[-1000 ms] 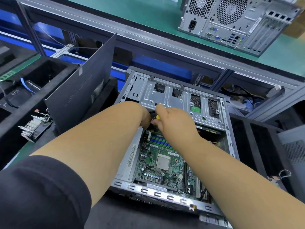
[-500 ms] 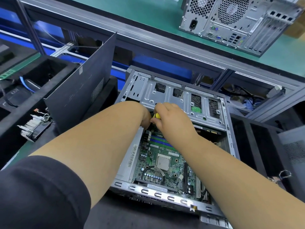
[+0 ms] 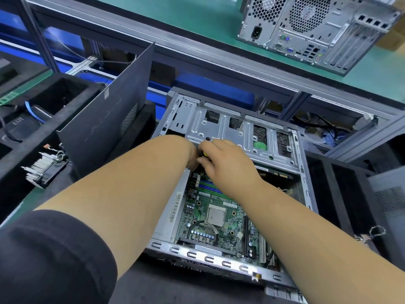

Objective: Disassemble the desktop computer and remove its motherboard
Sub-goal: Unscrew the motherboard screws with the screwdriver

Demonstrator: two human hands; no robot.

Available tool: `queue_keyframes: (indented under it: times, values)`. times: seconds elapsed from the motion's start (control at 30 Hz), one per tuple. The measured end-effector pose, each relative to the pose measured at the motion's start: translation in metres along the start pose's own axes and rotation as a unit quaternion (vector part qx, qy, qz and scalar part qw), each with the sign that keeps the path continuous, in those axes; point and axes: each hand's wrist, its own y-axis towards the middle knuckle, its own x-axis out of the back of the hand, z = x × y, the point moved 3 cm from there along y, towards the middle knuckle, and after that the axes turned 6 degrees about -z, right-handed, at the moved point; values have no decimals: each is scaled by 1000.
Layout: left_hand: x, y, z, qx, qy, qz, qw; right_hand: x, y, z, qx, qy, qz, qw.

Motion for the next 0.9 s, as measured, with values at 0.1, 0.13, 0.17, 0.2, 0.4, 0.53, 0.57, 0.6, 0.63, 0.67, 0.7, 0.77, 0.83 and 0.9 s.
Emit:
queue_keyframes:
  times: [0.1, 0.13, 0.17, 0.2, 0.4, 0.53, 0.57, 0.6, 0.63, 0.67, 0.7, 0.77, 0.83, 0.9]
  values:
    - [1, -1, 0, 9, -10, 2, 1000, 0, 1, 1, 3, -7, -13, 1000]
    - [0, -1, 0, 13, -15, 6, 1000, 0, 1, 1, 0, -3, -17, 1000]
    - [1, -2, -1, 18, -20, 9, 1000, 0, 1, 1, -8, 1, -20, 1000]
    - [1, -2, -1, 22, -24, 13, 999, 0, 2, 0, -20, 5, -22, 1000]
    - [0, -2, 2, 31, -41, 18, 999, 0, -3, 1, -39, -24, -36, 998]
    - [0, -2, 1, 25, -32, 25, 999, -1, -4, 2, -67, 10, -46, 997]
    - [1, -2, 2, 22, -33, 21, 999, 0, -4, 3, -69, 18, -53, 996]
    - [2, -3, 3, 20, -33, 16, 999, 0, -4, 3, -71, 24, -59, 995]
    - [2, -4, 4, 21, -35, 15, 999, 0, -4, 3, -75, 26, -61, 995]
    - [2, -4, 4, 24, -37, 19, 999, -1, -3, 2, -78, 26, -59, 995]
    - [1, -4, 3, 24, -35, 27, 999, -3, -3, 2, -80, 24, -55, 995]
    - [0, -3, 0, 9, -23, 39, 999, -4, -3, 0, -88, 26, -53, 994]
    - [-1, -1, -2, 0, -7, 46, 999, -4, -4, -2, -97, 37, -54, 993]
    - [-3, 1, -2, 3, 0, 46, 999, -3, -7, -3, -88, 45, -46, 994]
